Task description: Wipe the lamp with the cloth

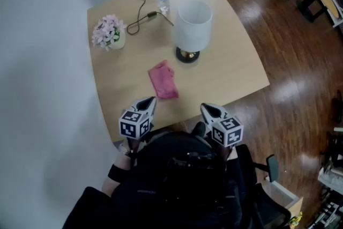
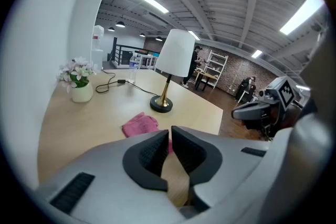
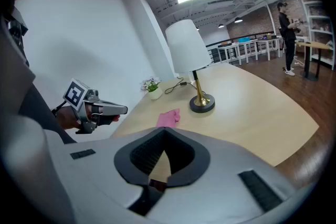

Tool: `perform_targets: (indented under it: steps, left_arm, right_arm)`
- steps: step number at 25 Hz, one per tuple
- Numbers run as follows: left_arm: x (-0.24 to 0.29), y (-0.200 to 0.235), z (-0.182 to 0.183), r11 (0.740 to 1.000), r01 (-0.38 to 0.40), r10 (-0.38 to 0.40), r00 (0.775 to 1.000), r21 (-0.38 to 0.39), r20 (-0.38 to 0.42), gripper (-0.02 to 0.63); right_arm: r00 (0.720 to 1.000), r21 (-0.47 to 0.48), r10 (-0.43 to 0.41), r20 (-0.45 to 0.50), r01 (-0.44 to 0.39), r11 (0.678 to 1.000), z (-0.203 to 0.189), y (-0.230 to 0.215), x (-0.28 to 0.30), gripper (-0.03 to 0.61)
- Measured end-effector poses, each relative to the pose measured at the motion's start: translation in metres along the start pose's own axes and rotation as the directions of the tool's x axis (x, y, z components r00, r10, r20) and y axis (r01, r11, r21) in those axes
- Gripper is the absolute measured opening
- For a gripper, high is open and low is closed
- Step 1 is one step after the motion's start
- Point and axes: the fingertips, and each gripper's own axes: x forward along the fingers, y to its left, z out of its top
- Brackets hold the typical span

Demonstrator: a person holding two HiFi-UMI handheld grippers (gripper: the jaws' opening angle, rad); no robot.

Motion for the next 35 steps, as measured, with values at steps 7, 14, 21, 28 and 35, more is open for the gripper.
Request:
perform_targets:
  steps: [7, 14, 21, 28, 35]
  left_arm:
    - [0.069, 0.021, -0.014, 0.990, -0.053, 0.046, 0.998, -0.134, -0.049, 0.357]
    - [0.145, 0.056, -0.028, 0.952, -0.230, 0.206, 0.970, -0.204, -0.132, 0.477]
    - [0.188, 0.073, -0.055, 0.932, -0.311, 0.265, 0.936, -0.188, -0.233, 0.479]
    - [0.183, 0.090, -0.063, 0.918, -0.384, 0.347, 0.900, -0.101, -0.263, 0.394]
    - [0.173, 0.105, -0.063, 0.930, -0.359, 0.329, 0.910, -0.079, -0.251, 0.230]
  right_arm:
    - [1.000, -0.013, -0.030, -0.008, 0.030, 0.999, 0.007, -0.015, -0.011, 0.006]
    - [0.998, -0.033, -0.037, -0.042, 0.035, 0.999, 0.010, -0.021, -0.014, 0.006]
    - [0.997, -0.035, -0.035, -0.070, 0.032, 0.999, 0.007, -0.029, -0.017, 0.006]
    - [0.997, -0.017, -0.042, -0.065, 0.041, 0.999, 0.009, -0.035, -0.020, 0.006]
    - [0.998, -0.013, -0.039, -0.056, 0.038, 0.999, 0.013, -0.030, -0.013, 0.006]
